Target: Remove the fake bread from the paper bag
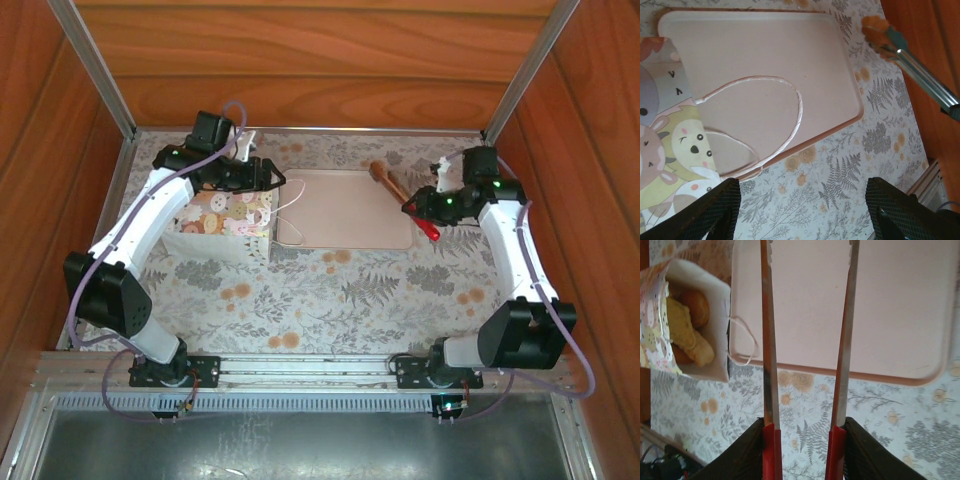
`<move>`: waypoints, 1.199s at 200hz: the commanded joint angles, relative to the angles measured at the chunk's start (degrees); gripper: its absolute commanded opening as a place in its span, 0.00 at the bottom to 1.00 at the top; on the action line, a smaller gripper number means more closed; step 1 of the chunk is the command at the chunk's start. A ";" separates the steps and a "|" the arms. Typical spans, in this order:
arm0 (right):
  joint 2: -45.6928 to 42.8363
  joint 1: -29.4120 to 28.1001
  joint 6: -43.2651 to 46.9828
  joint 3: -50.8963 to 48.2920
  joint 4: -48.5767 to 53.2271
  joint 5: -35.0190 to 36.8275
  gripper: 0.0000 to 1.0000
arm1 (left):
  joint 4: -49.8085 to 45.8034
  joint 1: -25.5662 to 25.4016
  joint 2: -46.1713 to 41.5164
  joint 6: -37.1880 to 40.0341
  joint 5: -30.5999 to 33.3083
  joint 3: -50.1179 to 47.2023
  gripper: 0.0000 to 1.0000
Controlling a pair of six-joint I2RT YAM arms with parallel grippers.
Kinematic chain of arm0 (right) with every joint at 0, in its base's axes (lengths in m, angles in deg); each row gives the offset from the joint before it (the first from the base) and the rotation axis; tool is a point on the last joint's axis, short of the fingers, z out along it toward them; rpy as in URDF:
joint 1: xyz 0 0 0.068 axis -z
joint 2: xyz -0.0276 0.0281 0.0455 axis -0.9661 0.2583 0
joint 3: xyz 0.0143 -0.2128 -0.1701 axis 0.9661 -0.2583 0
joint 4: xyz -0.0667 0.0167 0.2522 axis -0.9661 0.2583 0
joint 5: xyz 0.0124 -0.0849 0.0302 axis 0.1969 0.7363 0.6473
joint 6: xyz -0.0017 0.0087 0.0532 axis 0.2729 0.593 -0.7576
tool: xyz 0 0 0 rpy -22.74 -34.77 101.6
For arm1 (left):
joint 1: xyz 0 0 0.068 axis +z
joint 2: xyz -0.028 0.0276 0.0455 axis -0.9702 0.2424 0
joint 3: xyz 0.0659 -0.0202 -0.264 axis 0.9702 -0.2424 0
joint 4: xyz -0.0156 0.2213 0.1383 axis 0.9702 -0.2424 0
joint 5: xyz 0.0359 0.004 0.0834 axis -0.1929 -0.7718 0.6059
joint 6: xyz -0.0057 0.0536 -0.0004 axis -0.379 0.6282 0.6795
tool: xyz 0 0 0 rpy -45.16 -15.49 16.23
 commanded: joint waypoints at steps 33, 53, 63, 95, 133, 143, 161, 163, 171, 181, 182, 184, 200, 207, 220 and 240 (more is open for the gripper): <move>2.15 -6.41 0.15 1.31 -1.28 -3.60 0.35 | -5.68 -3.94 4.76 2.98 7.29 4.28 0.70; 2.77 -7.84 0.15 1.50 -1.24 -3.56 0.39 | -7.98 -5.26 6.93 4.03 9.08 6.52 0.70; 2.96 -8.32 0.15 1.30 -1.38 -4.10 0.39 | -8.76 -5.98 8.01 4.57 9.67 7.55 0.70; 2.91 -9.64 0.59 0.76 -1.72 -4.86 0.39 | -13.05 -8.95 12.56 6.71 13.22 12.19 0.71; 1.98 -10.68 0.57 -1.21 -2.59 -6.05 0.39 | -18.53 -10.90 19.48 7.53 17.46 19.06 0.71; 1.64 -10.81 0.50 -1.77 -2.60 -5.71 0.39 | -19.28 -11.55 21.41 7.47 18.06 21.09 0.71; 0.85 -10.89 0.29 -3.08 -2.94 -5.21 0.39 | -19.90 -12.25 24.70 7.02 18.46 24.41 0.71; 0.77 -10.90 0.25 -3.20 -3.02 -5.21 0.39 | -19.93 -12.26 24.99 6.97 18.57 24.73 0.71; 0.48 -10.85 0.20 -3.66 -3.21 -5.22 0.39 | -20.12 -12.31 26.30 6.76 18.65 26.02 0.70; 0.28 -10.90 0.08 -4.24 -3.30 -5.38 0.39 | -20.34 -12.43 27.77 6.55 18.55 27.45 0.68; 0.23 -10.90 0.07 -4.27 -3.30 -5.38 0.38 | -20.36 -12.45 27.91 6.56 18.59 27.61 0.68; 0.20 -10.90 0.11 -4.40 -3.35 -5.39 0.39 | -20.42 -12.47 28.17 6.50 18.65 27.84 0.67; -0.15 -10.88 -0.10 -5.21 -3.72 -5.78 0.39 | -20.69 -12.62 29.80 6.48 18.47 29.67 0.61; -0.24 -10.90 -0.19 -5.48 -3.90 -5.93 0.39 | -20.86 -12.59 30.29 6.39 18.42 30.11 0.58; -0.34 -10.95 -0.20 -5.76 -3.76 -6.04 0.38 | -21.15 -12.56 30.52 6.35 18.18 30.53 0.50; -0.56 -10.98 -0.20 -6.13 -3.64 -5.65 0.39 | -21.17 -12.58 29.32 6.30 18.50 30.22 0.38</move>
